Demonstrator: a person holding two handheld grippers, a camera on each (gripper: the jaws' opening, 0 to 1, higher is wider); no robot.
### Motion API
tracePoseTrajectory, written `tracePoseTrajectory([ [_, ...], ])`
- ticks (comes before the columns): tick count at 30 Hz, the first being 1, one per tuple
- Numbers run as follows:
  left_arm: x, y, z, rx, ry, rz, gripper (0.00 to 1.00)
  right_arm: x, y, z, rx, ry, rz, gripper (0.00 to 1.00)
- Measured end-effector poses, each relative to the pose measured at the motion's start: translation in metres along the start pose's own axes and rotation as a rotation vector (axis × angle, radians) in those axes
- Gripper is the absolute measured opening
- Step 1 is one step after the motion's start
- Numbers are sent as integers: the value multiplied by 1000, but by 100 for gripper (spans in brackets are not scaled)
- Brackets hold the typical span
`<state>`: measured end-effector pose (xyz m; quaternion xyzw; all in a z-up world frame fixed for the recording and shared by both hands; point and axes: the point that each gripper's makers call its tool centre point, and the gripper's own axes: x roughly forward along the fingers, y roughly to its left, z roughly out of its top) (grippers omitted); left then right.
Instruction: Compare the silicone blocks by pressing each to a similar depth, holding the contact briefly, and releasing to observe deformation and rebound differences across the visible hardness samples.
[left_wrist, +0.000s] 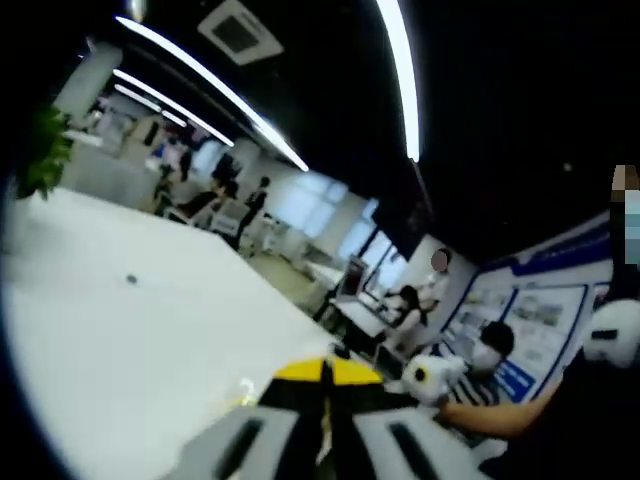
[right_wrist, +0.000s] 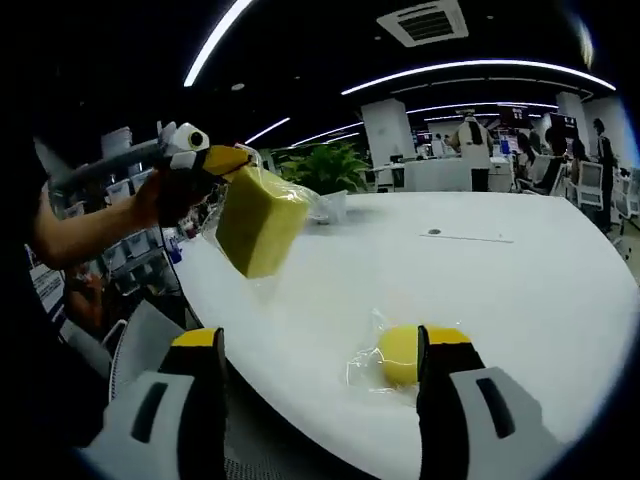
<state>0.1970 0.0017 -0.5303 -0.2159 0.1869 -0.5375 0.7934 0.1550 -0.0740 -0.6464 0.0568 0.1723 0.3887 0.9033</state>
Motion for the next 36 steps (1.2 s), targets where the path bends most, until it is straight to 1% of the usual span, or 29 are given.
tracePoseTrajectory([
  [2,1,-8,-2,2,0,-15,0,6,10,8,19,-27,41,67],
  [4,1,-15,-2,3,-2,-31,0,11,19,14,18,-40,87,65],
  [5,2,-19,0,1,-7,-42,0,13,24,16,21,-46,108,64],
  [6,2,-24,3,2,-14,-54,0,15,32,16,31,-35,149,63],
  [7,2,-27,5,4,-20,-63,0,16,37,17,30,-35,174,63],
  [8,3,-32,7,-1,-27,-81,0,17,40,18,30,-40,188,63],
  [10,3,-39,10,3,-34,-94,0,19,48,22,27,-49,225,62],
  [12,4,-46,11,10,-30,-104,0,20,56,31,29,-78,260,62],
  [13,5,-49,12,16,-28,-110,0,21,60,39,41,-104,284,61],
  [15,7,-59,13,16,-27,-140,0,23,65,49,63,-137,315,61],
  [17,9,-67,15,28,-25,-160,0,26,69,54,68,-148,340,60],
  [19,12,-72,14,37,-17,-173,0,29,76,63,78,-178,372,58],
  [21,13,-76,15,39,-19,-183,0,28,80,73,112,-213,401,56],
  [22,13,-77,16,41,-23,-186,0,27,82,80,134,-242,416,53],
  [23,12,-78,17,43,-31,-188,0,26,83,86,133,-263,426,51],
  [25,11,-80,22,37,-57,-196,0,25,86,89,126,-271,433,47],
  [26,11,-81,25,39,-72,-201,0,24,89,92,132,-287,451,44],
  [28,10,-82,28,34,-86,-201,0,23,90,93,137,-296,451,40],
  [30,10,-82,29,33,-91,-201,0,22,90,95,127,-308,449,35],
  [34,7,-80,29,32,-95,-197,0,16,92,100,129,-327,452,32],
  [36,5,-79,29,26,-99,-198,0,13,93,102,123,-321,452,30],
])
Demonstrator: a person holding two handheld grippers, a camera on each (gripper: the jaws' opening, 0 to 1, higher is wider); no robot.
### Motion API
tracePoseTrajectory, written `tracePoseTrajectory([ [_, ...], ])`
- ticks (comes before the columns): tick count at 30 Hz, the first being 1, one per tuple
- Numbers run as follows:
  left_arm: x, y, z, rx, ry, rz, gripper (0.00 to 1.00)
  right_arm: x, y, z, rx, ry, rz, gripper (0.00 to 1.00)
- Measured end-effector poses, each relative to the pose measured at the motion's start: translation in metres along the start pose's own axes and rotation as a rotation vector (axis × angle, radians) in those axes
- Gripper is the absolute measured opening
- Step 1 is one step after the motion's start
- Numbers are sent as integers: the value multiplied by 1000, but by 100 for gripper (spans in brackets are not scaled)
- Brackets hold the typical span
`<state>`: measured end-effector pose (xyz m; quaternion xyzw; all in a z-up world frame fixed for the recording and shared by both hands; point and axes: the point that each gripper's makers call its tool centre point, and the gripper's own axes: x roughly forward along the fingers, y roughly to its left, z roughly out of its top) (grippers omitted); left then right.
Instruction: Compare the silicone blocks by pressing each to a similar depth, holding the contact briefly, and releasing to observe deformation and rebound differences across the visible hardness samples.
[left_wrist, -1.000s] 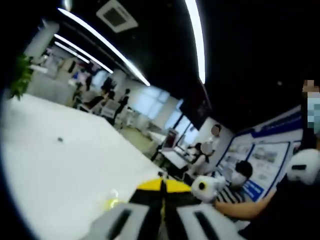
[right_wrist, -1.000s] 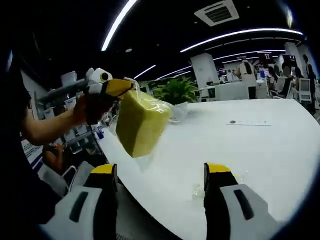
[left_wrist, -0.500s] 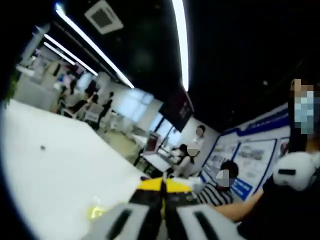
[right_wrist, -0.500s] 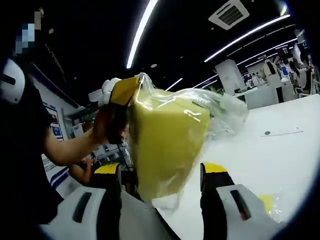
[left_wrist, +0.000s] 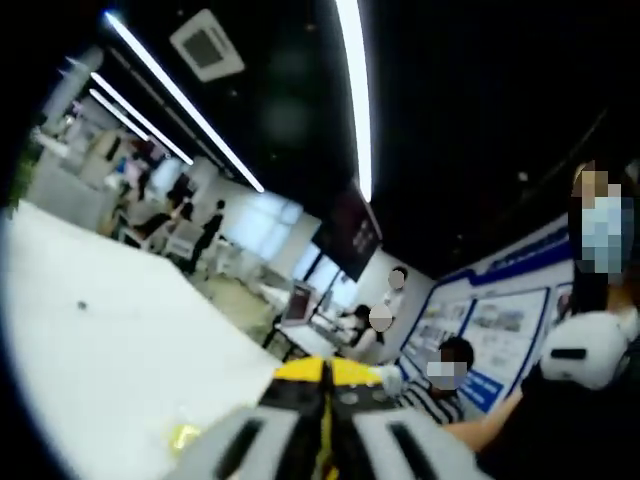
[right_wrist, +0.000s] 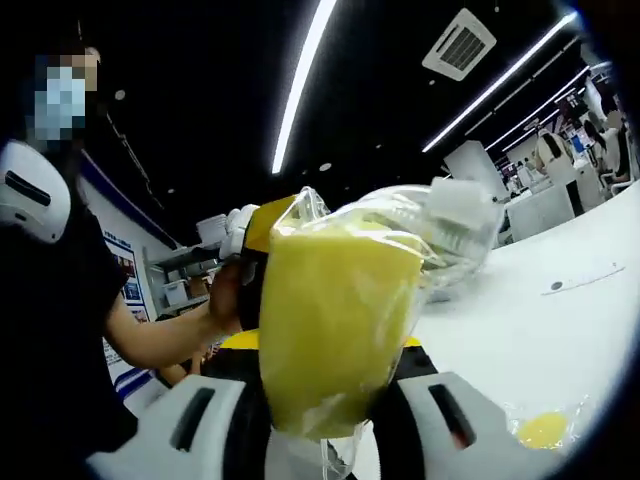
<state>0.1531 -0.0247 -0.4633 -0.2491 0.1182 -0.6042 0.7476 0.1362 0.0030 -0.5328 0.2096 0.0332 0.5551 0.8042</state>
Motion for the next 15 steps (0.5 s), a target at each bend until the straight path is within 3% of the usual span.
tracePoseTrajectory([
  [5,-1,0,5,14,-21,5,0,1,4,4,-21,14,6,29],
  [15,-8,0,4,25,-25,26,0,1,9,-2,-38,130,-19,20],
])
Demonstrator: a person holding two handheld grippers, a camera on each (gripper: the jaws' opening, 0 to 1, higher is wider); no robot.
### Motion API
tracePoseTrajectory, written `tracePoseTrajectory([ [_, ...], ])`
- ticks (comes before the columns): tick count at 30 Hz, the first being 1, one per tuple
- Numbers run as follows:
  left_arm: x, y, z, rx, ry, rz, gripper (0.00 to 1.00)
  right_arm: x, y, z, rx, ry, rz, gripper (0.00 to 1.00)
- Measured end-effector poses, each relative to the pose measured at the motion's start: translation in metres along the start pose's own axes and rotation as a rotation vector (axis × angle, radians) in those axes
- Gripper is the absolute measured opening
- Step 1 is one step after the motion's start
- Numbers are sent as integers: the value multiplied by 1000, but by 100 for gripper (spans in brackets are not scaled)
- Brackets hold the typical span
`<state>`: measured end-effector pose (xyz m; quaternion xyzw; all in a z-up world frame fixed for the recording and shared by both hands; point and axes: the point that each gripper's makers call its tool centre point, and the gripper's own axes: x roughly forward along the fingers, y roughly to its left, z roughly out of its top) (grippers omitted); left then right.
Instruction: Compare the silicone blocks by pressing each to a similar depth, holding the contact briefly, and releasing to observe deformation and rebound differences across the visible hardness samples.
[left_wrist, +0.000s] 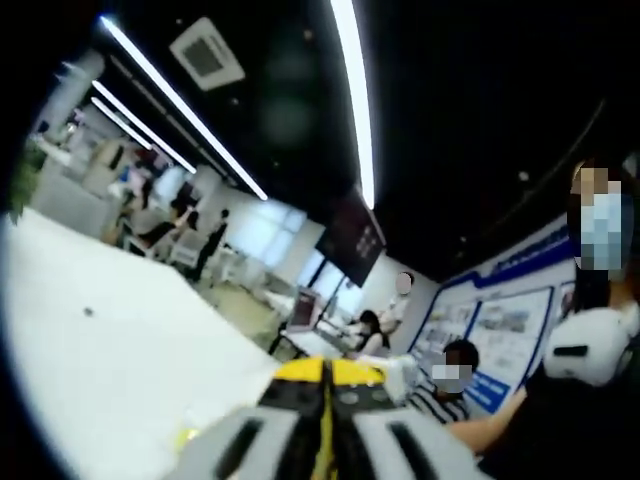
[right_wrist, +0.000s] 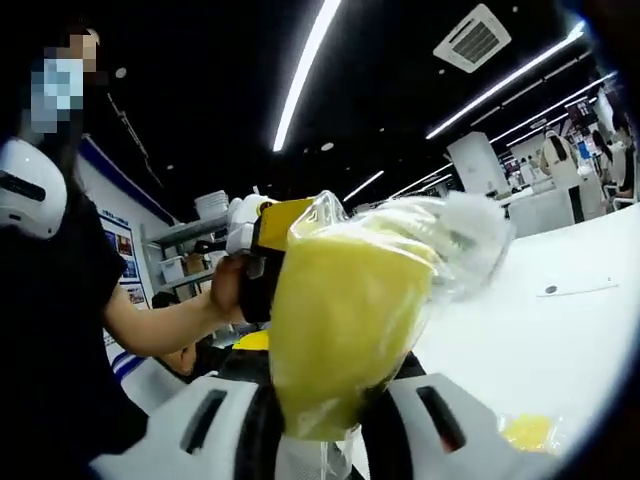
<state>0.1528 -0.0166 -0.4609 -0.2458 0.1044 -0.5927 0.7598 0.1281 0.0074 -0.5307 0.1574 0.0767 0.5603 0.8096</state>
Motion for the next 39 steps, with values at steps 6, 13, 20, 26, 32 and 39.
tracePoseTrajectory([
  [6,0,-1,-4,30,11,22,0,-4,-2,-4,-3,36,-16,14],
  [13,-2,-2,-6,69,31,29,0,-9,1,-5,4,118,-42,5],
  [20,-7,-10,-5,87,30,11,0,-12,7,-4,-6,160,-18,3],
  [26,-9,-12,-3,98,33,10,0,-12,15,-3,48,159,21,2],
  [32,-9,-13,-4,94,32,14,0,-13,13,-2,59,157,26,2],
  [39,-7,-13,-5,94,36,14,0,-16,14,-3,60,165,24,2],
])
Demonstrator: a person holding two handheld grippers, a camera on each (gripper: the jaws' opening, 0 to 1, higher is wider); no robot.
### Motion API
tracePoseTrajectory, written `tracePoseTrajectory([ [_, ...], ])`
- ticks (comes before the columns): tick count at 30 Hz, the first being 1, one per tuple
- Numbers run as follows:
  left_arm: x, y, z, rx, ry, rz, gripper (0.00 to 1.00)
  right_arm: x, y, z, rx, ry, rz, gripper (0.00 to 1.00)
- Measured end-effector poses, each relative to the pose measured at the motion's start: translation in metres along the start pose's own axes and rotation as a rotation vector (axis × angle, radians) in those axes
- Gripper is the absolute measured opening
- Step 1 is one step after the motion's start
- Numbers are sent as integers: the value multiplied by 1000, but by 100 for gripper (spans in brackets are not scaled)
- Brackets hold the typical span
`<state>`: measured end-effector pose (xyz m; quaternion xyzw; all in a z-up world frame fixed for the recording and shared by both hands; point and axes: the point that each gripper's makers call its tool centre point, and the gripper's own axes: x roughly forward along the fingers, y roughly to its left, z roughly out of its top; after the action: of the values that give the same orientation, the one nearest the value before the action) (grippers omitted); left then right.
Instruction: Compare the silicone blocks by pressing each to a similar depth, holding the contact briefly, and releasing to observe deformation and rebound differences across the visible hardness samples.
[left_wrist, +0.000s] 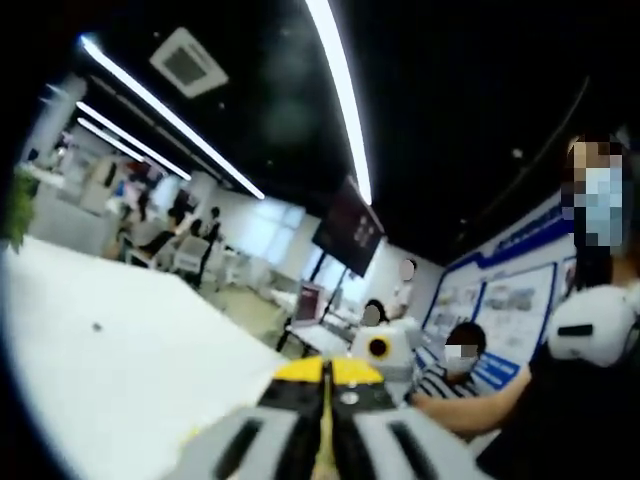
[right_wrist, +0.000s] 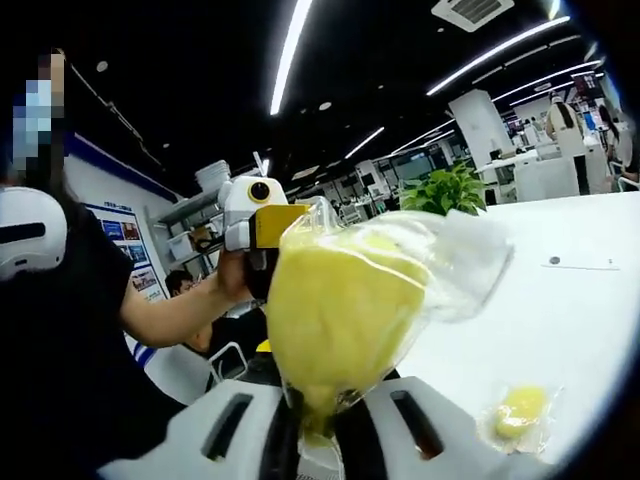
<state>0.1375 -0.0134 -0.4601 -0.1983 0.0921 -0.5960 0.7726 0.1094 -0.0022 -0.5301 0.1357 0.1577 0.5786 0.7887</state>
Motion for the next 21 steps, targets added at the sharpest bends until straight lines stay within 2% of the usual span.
tracePoseTrajectory([
  [21,2,-1,-3,-9,4,5,0,-2,1,-2,15,28,10,2],
])
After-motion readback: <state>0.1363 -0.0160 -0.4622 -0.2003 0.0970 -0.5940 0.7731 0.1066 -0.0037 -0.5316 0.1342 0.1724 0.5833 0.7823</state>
